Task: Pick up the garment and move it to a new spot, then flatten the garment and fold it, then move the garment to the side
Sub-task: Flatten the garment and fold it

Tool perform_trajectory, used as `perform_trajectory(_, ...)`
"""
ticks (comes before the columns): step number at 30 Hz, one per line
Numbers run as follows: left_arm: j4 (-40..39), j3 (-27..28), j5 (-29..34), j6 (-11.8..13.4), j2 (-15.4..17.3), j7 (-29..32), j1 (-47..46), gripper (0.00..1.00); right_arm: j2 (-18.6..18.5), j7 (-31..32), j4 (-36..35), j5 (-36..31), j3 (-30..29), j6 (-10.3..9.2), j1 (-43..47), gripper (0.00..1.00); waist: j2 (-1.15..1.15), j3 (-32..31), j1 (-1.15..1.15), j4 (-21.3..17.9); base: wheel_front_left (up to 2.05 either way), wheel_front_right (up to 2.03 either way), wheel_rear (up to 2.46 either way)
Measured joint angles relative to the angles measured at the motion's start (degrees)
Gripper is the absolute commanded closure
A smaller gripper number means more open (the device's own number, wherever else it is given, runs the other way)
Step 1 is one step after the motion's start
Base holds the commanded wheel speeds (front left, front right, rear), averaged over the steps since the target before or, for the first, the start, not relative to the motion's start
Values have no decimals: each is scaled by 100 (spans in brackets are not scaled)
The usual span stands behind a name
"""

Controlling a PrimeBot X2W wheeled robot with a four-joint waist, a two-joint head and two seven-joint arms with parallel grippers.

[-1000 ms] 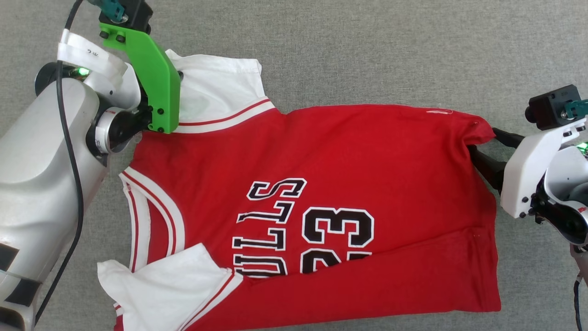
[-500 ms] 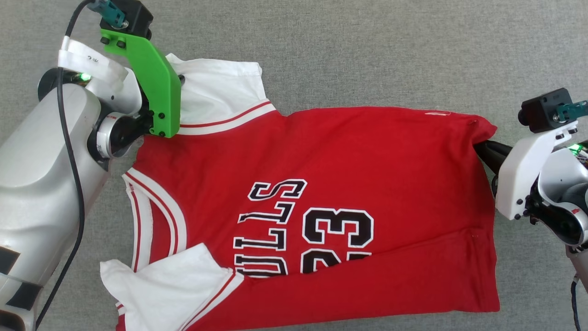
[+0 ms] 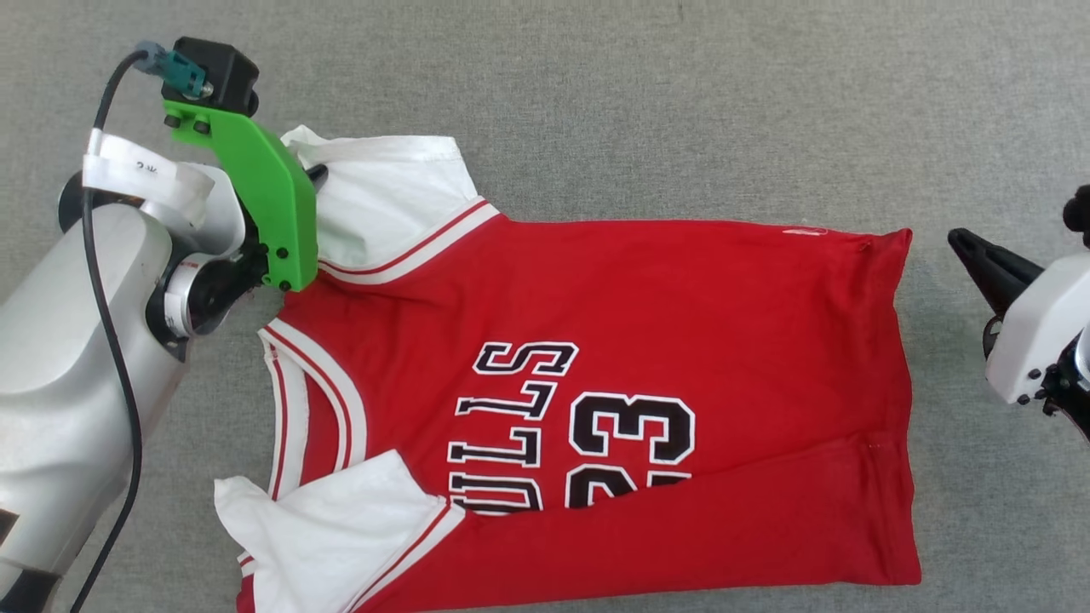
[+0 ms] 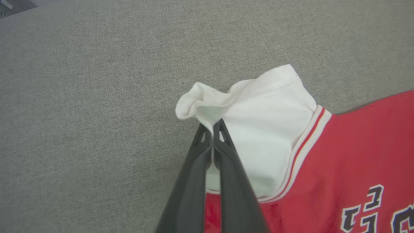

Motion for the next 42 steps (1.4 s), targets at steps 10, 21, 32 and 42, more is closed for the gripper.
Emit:
perform_trajectory(10,-185,-23,-65,77,104,-12,330,100,849,-615,-410,-836,-1060,0,704,100,0,-321,0,19,0,0,0)
perform_trajectory(21,-237,-22,-207,121,165,-8,527,100,1634,-1416,-673,-1423,-1396,0,1403,0,0,-507,0,-131,0,0,0)
perform_trajectory(32,-318,-19,-255,178,242,35,528,100,1739,-1357,-711,-1428,-1454,0,1489,0,0,-481,0,-195,0,0,0)
perform_trajectory(42,-352,-35,-254,221,193,34,519,100,1305,-519,-424,-967,-1243,0,1116,0,0,-346,0,-115,0,0,0)
